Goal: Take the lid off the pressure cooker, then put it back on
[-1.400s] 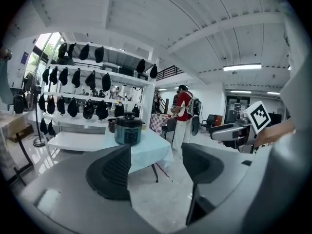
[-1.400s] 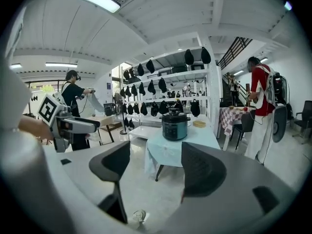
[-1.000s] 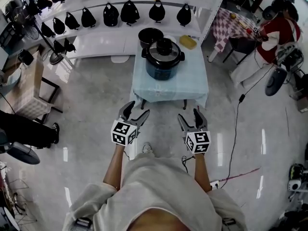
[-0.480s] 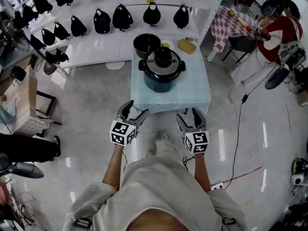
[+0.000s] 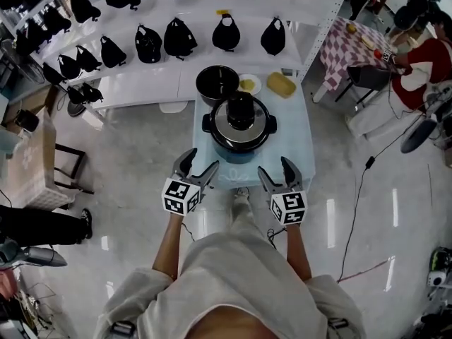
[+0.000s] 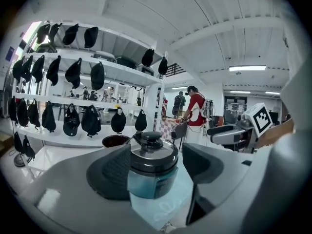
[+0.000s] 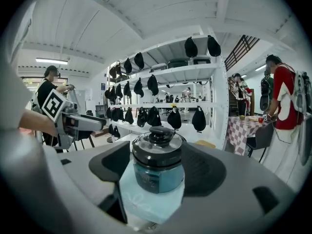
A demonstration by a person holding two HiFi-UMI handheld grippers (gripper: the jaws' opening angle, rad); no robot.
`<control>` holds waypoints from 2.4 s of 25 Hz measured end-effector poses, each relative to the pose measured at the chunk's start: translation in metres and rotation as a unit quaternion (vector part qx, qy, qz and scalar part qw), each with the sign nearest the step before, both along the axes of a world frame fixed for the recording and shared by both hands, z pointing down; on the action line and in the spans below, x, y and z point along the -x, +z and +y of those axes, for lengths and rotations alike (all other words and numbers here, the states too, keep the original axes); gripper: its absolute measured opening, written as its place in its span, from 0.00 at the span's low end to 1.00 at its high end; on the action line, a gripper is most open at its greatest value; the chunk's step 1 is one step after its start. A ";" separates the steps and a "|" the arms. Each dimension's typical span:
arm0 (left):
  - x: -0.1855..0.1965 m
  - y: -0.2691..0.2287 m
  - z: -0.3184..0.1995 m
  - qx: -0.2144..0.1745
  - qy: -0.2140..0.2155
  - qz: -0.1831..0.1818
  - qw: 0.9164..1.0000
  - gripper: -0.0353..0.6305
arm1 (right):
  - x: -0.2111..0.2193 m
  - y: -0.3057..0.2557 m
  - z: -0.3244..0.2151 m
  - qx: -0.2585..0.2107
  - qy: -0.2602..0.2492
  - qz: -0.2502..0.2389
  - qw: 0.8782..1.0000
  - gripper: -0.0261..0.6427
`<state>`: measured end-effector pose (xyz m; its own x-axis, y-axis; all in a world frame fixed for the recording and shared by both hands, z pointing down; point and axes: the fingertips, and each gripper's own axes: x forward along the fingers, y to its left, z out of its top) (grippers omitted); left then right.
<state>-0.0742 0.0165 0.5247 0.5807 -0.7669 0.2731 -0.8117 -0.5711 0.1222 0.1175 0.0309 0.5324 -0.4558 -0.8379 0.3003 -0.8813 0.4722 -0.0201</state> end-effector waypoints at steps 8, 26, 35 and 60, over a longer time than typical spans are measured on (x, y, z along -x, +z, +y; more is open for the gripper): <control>-0.026 -0.008 -0.106 -0.003 -0.030 0.004 1.000 0.52 | -0.015 -0.001 -0.109 0.010 -0.039 -0.005 0.999 0.50; -0.019 0.012 -0.201 0.029 -0.047 0.003 0.998 0.52 | 0.023 0.021 -0.197 0.053 -0.114 0.007 0.992 0.50; 0.022 0.012 -0.221 0.029 0.003 0.018 0.999 0.52 | 0.069 0.028 -0.201 0.071 -0.084 0.038 0.993 0.50; 0.040 0.016 -0.232 0.029 0.053 0.042 0.997 0.52 | 0.100 0.048 -0.183 0.078 -0.374 0.431 0.818 0.50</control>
